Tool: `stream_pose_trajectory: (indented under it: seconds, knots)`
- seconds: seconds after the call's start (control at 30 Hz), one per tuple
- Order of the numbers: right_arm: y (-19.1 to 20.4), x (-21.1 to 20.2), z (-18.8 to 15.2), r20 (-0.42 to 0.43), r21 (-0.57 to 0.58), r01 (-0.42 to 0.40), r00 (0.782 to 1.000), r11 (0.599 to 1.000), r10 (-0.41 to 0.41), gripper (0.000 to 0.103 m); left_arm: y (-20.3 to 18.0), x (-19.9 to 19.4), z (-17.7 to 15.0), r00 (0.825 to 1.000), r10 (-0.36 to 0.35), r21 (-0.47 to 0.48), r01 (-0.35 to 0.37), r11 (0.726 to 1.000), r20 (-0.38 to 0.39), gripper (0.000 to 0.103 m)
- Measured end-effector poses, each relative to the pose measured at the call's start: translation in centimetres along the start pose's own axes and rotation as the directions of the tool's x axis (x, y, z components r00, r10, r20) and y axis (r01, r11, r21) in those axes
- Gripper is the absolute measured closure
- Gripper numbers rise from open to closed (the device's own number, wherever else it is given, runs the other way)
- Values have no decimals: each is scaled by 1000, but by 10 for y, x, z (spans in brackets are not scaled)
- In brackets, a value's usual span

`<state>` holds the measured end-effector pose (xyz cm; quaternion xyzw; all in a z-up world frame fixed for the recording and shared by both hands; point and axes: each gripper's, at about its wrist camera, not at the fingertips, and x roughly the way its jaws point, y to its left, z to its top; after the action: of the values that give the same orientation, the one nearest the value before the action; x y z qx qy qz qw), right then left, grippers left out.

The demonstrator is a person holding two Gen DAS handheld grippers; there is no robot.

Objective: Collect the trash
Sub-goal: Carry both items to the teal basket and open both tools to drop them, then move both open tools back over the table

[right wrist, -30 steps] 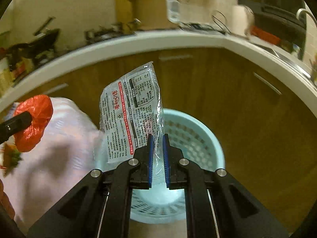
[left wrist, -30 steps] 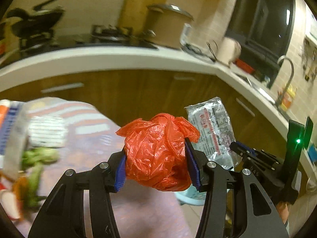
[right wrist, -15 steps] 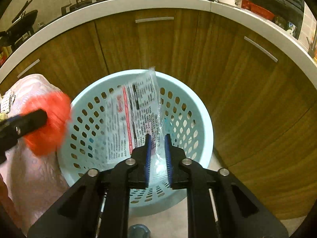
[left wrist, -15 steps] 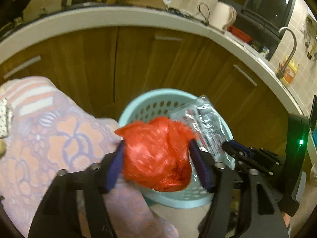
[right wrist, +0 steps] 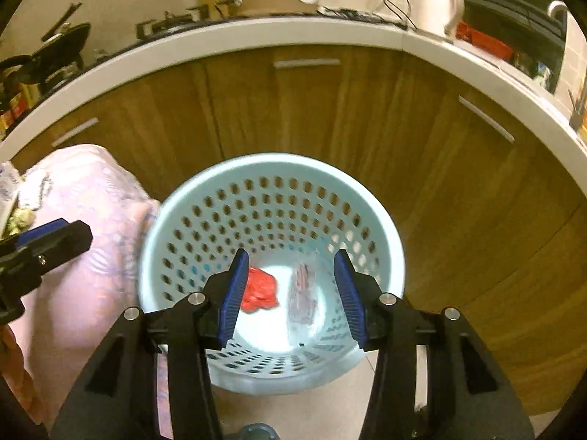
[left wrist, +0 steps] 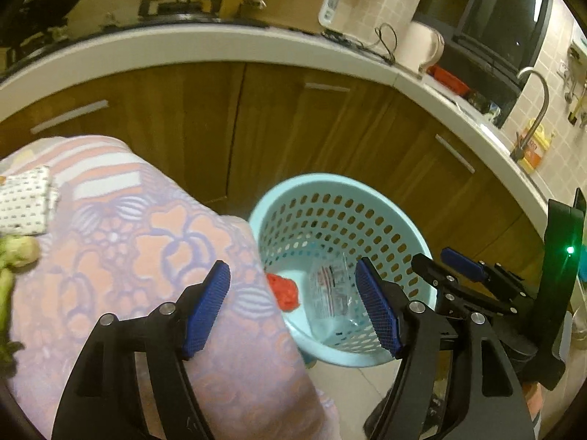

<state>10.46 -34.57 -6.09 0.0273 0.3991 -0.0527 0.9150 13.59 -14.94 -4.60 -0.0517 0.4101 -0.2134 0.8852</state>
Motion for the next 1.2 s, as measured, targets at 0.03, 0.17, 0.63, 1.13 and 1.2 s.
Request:
stream_pose_trajectory:
  seconds: [0.03,0.17,0.63,1.13,1.2]
  knots:
    - [4,-4,3,10,-8,-7,1000,1000,7,58,4,-11,-1,1000,3,-7,-3,1000,23,34]
    - [32,-25,11,59,-50,-48,997,998,51,58,16,-50,0,995,21,-29,-18,999,99,34]
    - [152,-80,18,142,-188,-250,950,950,278,58,104,-197,-34,912,292,-234,-229,945,287,34]
    - [257,-82,-12,55,-277,-409,897,869,439,61,193,-197,-78,865,487,-358,-419,834,123,31]
    - [260,-84,-12,52,-283,-413,895,866,443,61,199,-189,-82,858,507,-358,-448,819,86,35]
